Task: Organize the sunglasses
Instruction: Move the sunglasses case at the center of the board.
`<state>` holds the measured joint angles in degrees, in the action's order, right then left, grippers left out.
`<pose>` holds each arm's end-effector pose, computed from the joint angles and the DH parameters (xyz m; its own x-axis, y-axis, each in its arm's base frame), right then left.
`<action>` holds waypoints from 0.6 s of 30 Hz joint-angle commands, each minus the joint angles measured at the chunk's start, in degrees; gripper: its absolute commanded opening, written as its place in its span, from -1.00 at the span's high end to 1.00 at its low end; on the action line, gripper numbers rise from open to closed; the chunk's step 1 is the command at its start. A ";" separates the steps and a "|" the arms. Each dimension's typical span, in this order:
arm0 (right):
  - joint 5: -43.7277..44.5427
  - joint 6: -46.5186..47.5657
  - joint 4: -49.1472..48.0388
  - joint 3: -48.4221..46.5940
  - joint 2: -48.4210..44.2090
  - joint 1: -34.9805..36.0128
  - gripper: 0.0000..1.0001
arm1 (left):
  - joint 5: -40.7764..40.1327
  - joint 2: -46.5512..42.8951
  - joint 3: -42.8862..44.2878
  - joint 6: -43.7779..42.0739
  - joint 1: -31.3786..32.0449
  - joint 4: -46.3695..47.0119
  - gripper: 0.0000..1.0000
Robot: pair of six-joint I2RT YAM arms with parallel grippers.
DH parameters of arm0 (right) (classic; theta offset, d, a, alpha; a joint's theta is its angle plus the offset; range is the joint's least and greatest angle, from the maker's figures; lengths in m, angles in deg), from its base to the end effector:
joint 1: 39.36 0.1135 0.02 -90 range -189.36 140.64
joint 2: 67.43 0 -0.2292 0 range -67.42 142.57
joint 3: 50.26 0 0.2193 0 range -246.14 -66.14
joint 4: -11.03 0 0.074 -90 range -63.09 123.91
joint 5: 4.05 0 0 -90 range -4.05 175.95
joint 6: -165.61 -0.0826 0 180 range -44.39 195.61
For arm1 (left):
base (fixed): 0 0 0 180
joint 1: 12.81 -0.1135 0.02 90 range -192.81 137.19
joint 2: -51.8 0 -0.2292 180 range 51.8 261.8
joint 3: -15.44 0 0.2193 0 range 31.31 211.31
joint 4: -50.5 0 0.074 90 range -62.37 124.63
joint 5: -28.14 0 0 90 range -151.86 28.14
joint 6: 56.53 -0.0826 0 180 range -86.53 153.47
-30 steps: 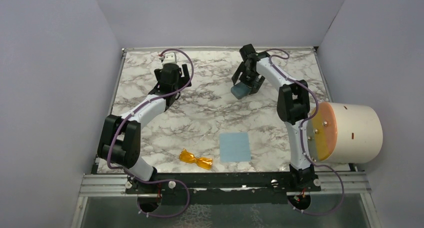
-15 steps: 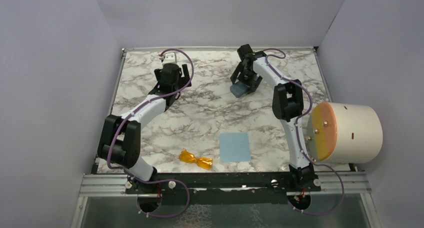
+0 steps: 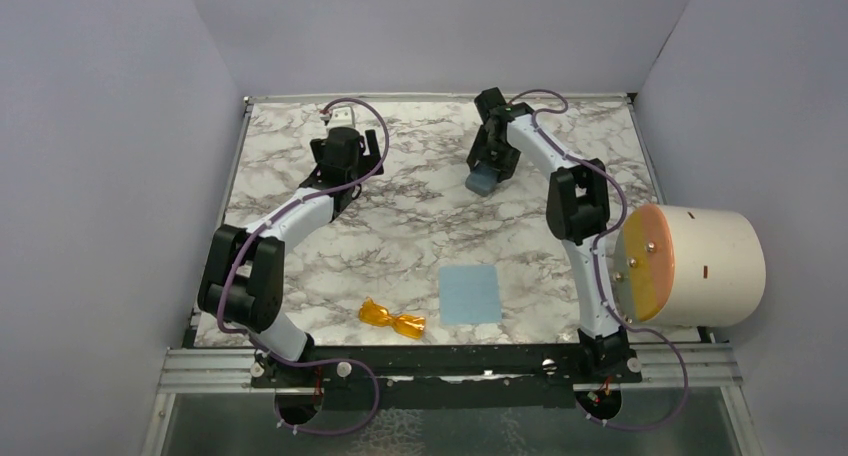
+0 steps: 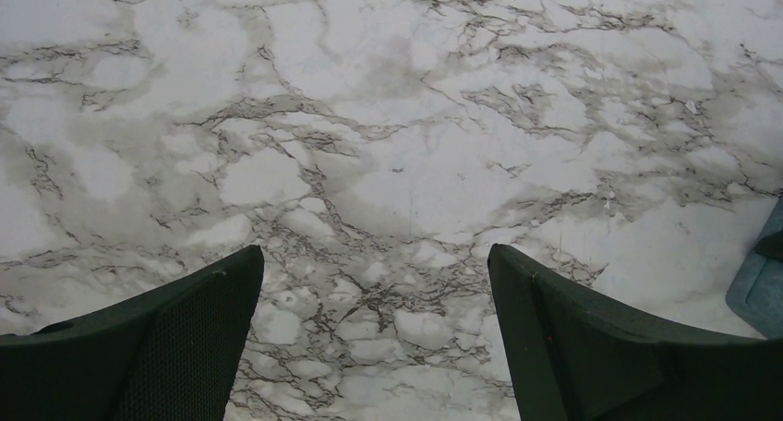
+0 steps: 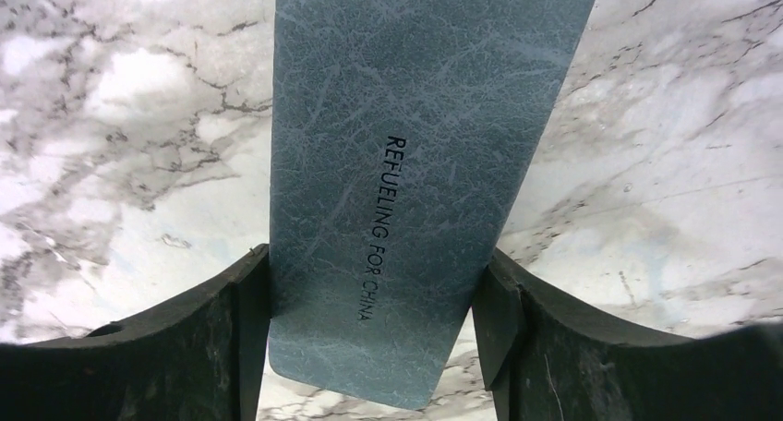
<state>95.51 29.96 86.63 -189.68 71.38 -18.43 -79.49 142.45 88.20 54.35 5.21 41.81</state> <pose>0.4271 0.1487 0.1166 -0.8538 0.4284 -0.2958 0.4269 0.9013 0.0731 0.3576 -0.0900 0.2070 -0.4108 -0.2235 -0.8839 -0.1169 0.9744 -0.1921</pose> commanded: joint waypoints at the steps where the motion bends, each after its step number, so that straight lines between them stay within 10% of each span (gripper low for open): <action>1: 0.53 9.75 -0.03 2.51 -2.17 0.23 0.43 | -0.05 0.82 1.95 0.03 0.23 1.22 -0.89; 10: 0.54 21.76 -0.01 4.14 -3.40 4.77 0.97 | 0.31 1.24 2.02 0.05 0.23 1.13 -0.89; 18: -1.79 26.64 -6.49 11.26 -8.29 9.89 0.98 | 0.31 0.81 1.61 -0.23 0.26 1.08 -0.89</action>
<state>95.47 51.77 83.70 -181.73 66.31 -11.20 -79.44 143.02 88.83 54.35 5.21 41.87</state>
